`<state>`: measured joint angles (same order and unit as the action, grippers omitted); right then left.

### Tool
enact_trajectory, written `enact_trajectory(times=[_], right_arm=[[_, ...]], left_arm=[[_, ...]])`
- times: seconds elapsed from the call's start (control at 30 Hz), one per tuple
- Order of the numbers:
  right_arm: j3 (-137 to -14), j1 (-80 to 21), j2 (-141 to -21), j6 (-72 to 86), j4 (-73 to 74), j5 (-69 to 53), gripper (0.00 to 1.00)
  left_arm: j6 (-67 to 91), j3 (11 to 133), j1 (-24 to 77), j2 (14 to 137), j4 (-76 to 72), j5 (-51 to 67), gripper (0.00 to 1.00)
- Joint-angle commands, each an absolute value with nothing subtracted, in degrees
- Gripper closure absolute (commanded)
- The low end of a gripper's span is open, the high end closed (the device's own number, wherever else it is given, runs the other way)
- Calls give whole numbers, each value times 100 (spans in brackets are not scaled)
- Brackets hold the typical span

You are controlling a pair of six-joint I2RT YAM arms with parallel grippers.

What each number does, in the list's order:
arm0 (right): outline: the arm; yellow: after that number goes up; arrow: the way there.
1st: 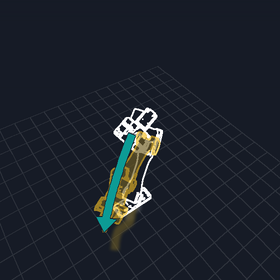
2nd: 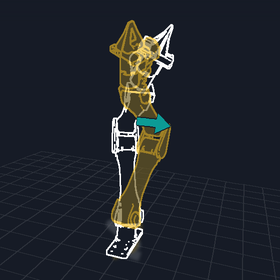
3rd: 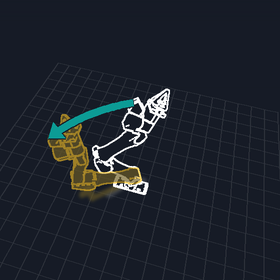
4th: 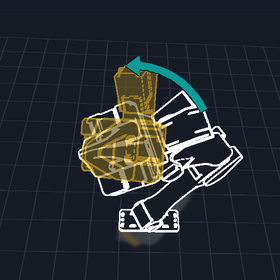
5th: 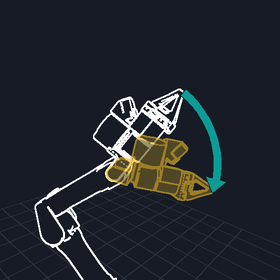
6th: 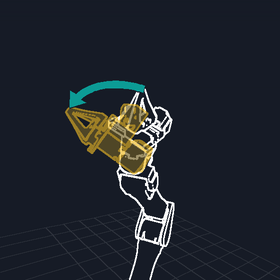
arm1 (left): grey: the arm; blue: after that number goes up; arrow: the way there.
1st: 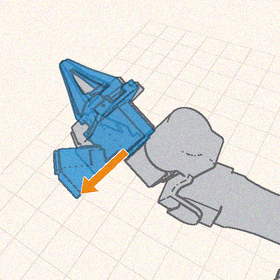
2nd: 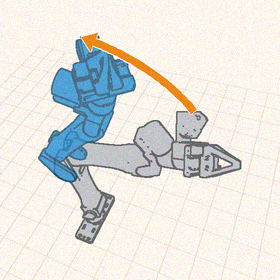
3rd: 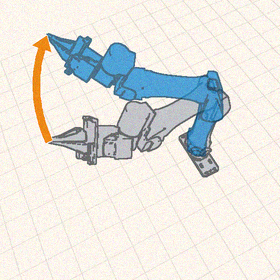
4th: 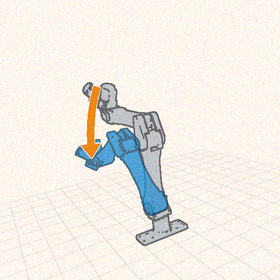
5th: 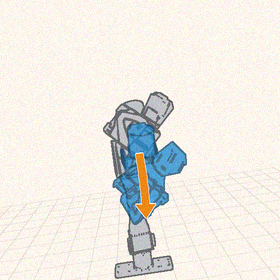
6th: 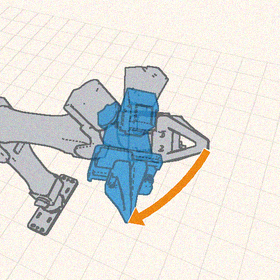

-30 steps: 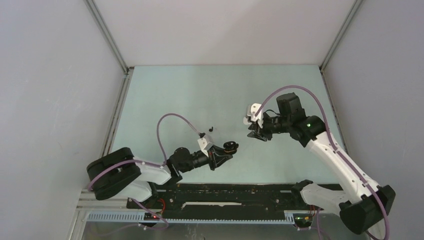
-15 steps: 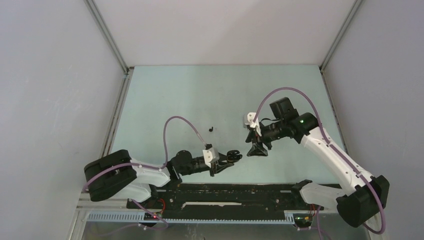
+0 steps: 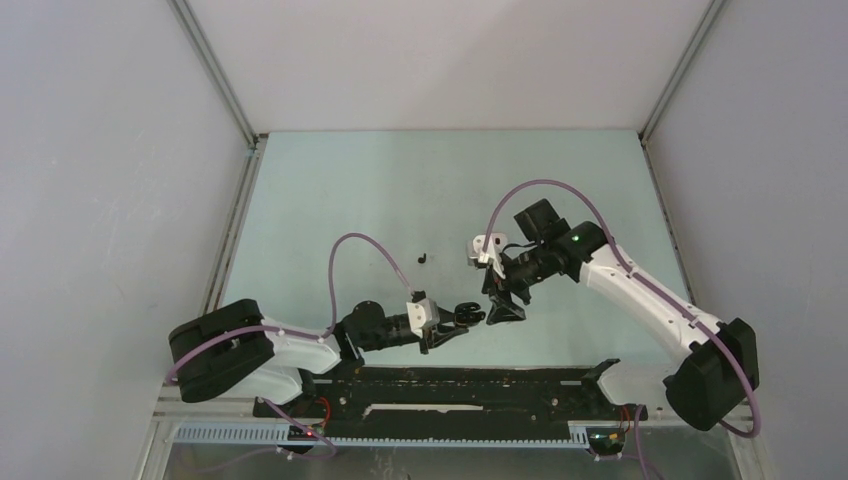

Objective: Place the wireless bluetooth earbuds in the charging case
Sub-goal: Adjust the right earbud in the right side groove of the charging case.

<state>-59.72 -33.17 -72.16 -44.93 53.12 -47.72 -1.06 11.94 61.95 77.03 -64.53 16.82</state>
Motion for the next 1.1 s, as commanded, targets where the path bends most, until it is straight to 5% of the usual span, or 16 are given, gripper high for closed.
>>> enact_trajectory(times=[0.0, 0.7, 1.07], right_arm=[[-6031, -3388, -7446, -4282, 4939, -4596, 29], [-6390, -3744, -8025, -4174, 5105, -4400, 27], [-6869, -3249, -7862, -4550, 5923, -5705, 13]], left_arm=[[-334, 1241, 6257, 7639, -6591, 1720, 100], [-415, 1314, 6328, 7660, -6393, 1714, 100], [-365, 1328, 6328, 7650, -6390, 1580, 100]])
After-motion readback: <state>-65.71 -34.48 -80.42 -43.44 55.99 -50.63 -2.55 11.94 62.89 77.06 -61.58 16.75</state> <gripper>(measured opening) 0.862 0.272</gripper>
